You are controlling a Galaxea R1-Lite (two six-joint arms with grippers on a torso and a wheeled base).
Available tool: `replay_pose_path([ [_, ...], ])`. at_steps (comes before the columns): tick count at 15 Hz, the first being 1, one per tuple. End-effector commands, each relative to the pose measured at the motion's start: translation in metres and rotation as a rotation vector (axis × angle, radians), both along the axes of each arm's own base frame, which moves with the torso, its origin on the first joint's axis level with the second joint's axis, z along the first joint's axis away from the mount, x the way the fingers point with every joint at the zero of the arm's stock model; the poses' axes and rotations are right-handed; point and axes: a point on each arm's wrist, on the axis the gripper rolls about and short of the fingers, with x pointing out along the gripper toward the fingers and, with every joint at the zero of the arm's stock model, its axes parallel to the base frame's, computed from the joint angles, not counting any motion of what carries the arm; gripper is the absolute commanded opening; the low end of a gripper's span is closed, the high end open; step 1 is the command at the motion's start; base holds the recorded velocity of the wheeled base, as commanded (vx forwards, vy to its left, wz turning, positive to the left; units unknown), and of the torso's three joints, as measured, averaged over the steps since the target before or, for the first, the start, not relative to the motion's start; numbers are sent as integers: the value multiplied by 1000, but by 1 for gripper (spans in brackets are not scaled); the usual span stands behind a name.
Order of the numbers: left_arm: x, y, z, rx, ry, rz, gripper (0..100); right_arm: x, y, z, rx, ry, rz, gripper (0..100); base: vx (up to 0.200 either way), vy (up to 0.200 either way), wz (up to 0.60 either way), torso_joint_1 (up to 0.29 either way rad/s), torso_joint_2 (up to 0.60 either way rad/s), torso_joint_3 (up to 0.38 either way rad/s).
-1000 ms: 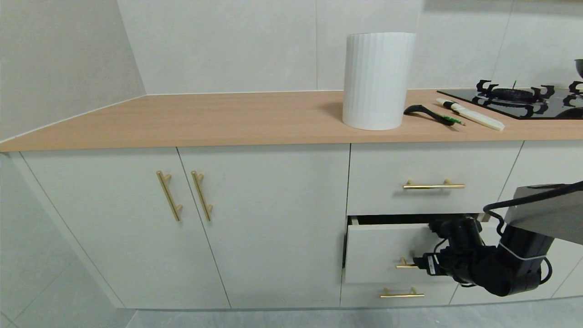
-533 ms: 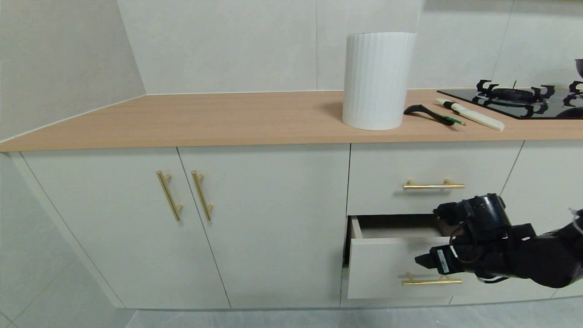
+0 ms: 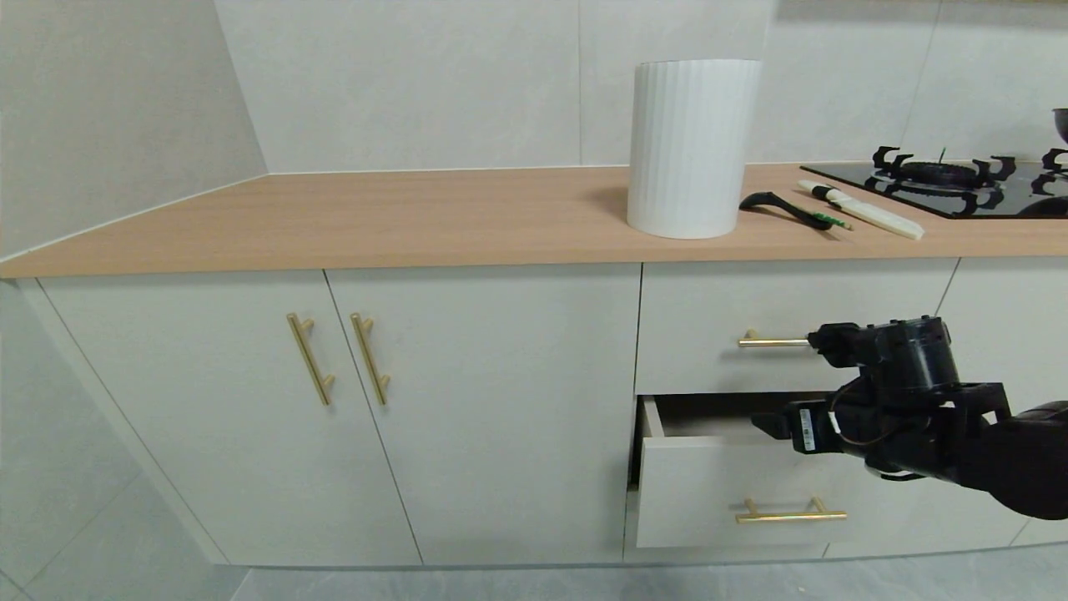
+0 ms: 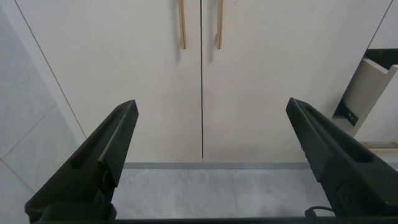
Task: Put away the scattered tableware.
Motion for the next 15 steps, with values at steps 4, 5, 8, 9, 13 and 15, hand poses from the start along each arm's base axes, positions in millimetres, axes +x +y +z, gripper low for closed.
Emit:
replay_pose_path([
  [4,0,0,0,-2,0,1,100,24,6,-47,-12,45,-50,100,0,0,0,0,0,0],
  [5,0,0,0,0,0,0,100,28,5,-53,-12,35,-60,100,0,0,0,0,0,0],
  [8,0,0,0,0,0,1,100,32,4,-57,-13,37,-66,100,0,0,0,0,0,0],
  [9,0,0,0,0,0,1,100,32,4,-59,-14,41,-68,100,0,0,0,0,0,0],
  [13,0,0,0,0,0,1,100,33,3,-61,-17,48,-69,100,0,0,0,0,0,0],
  [15,0,0,0,0,0,0,100,31,3,-58,-17,47,-66,100,0,0,0,0,0,0],
])
